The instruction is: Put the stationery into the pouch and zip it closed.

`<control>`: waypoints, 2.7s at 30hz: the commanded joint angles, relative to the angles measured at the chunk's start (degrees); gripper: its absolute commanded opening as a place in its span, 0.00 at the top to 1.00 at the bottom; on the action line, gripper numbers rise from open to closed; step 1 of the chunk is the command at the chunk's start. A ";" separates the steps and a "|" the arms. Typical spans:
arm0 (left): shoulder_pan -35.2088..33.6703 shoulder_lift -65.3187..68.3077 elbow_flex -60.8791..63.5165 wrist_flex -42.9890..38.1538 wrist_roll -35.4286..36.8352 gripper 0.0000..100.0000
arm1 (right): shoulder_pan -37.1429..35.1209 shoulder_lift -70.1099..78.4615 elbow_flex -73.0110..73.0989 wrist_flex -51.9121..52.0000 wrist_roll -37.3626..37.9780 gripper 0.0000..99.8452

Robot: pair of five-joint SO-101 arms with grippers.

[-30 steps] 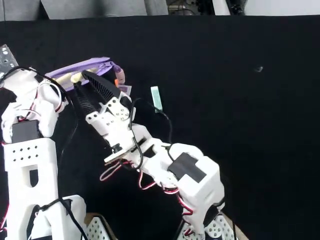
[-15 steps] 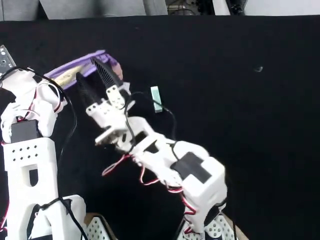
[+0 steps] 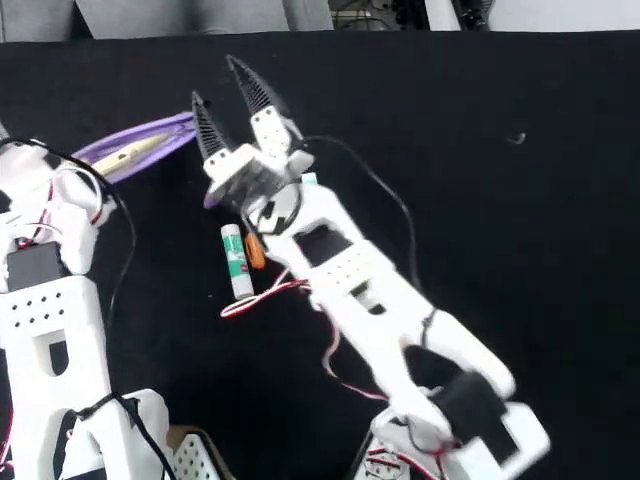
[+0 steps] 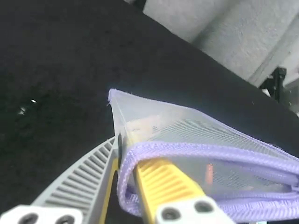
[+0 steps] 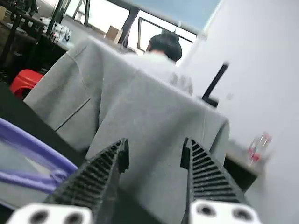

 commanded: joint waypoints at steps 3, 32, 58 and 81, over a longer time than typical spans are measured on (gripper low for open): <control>-5.76 -0.88 -1.36 -2.81 0.79 0.97 | 4.04 -10.33 -3.74 18.37 -13.27 0.82; -10.77 -0.88 -1.10 -4.22 0.88 0.97 | 4.75 54.46 -68.00 69.45 -25.23 0.92; -10.68 -0.88 -1.10 -3.96 0.88 0.97 | 3.43 93.49 -128.31 97.58 -28.22 0.92; -10.68 -0.88 -0.84 -3.96 0.88 0.97 | 5.36 93.85 -128.22 112.97 -16.70 0.96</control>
